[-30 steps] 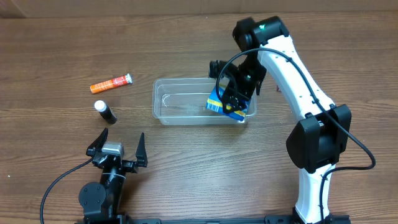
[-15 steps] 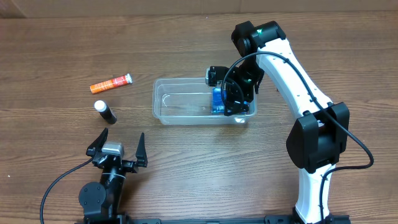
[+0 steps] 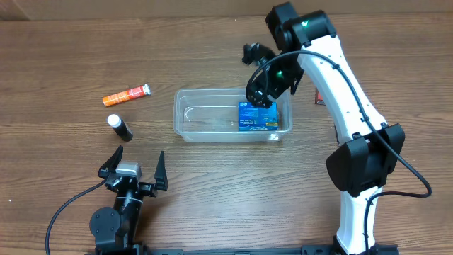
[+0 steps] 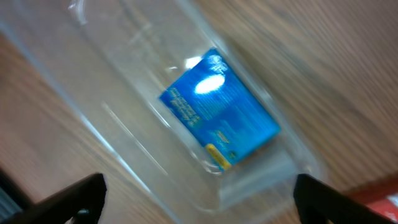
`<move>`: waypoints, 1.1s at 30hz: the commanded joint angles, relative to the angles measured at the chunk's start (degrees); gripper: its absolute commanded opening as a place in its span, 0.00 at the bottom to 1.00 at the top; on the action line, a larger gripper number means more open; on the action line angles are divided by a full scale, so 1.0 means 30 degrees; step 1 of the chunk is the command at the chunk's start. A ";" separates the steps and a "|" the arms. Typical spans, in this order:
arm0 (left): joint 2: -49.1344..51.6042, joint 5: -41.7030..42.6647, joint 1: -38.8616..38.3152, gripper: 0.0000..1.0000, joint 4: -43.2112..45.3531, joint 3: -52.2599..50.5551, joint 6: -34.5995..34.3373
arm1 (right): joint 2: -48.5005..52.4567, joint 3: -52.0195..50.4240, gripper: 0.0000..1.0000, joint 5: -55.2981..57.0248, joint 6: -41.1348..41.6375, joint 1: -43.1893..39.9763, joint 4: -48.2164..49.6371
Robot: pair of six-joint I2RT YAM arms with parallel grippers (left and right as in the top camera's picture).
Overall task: Pack container
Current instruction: 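Carry the blue box into the clear container and release it, then move the right gripper to the white box and grasp it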
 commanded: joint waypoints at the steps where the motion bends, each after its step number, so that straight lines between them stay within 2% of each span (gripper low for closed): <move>1: -0.0160 0.0087 0.0117 1.00 0.0022 -0.0058 0.0153 | -0.0197 0.1661 1.00 0.2011 0.6200 -0.2171 0.0087; 3: -0.0160 0.0087 0.0117 1.00 0.0022 -0.0058 0.0153 | -0.0189 0.1690 1.00 0.1661 0.9639 -0.4401 0.0270; 6: -0.0160 0.0087 0.0117 1.00 0.0022 -0.0058 0.0153 | -0.0189 0.1690 1.00 -0.1792 1.0987 -0.7701 -0.0044; 8: -0.0160 0.0087 0.0117 1.00 0.0022 -0.0058 0.0153 | -0.0175 0.1668 1.00 -0.1792 1.1016 -0.9071 -0.0721; 11: -0.0160 0.0087 0.0117 1.00 0.0022 -0.0058 0.0153 | -0.0175 0.1472 1.00 0.1093 1.6466 -1.1285 -0.2157; 13: -0.0160 0.0080 0.0117 1.00 0.0022 -0.0058 0.0153 | -0.0175 0.0605 1.00 0.1931 1.8578 -1.1956 -0.2091; 15: -0.0160 0.0087 0.0117 1.00 0.0022 -0.0058 0.0153 | -0.0175 -0.1188 1.00 0.4080 2.1981 -1.2189 -0.1749; 19: -0.0160 0.0087 0.0117 1.00 0.0022 -0.0058 0.0153 | -0.0175 -0.4124 1.00 0.4073 2.4873 -1.2196 -0.0357; 21: -0.0160 0.0087 0.0117 1.00 0.0022 -0.0058 0.0153 | -0.0175 -0.5945 1.00 0.4065 2.5893 -1.2196 0.0729; 25: -0.0160 0.0087 0.0117 1.00 0.0022 -0.0058 0.0153 | -0.0175 -0.9267 1.00 0.3198 2.6002 -1.2196 0.2936; 33: -0.0160 0.0087 0.0117 1.00 0.0022 -0.0058 0.0153 | -0.0175 -1.2932 1.00 0.2302 2.6359 -1.2182 0.6747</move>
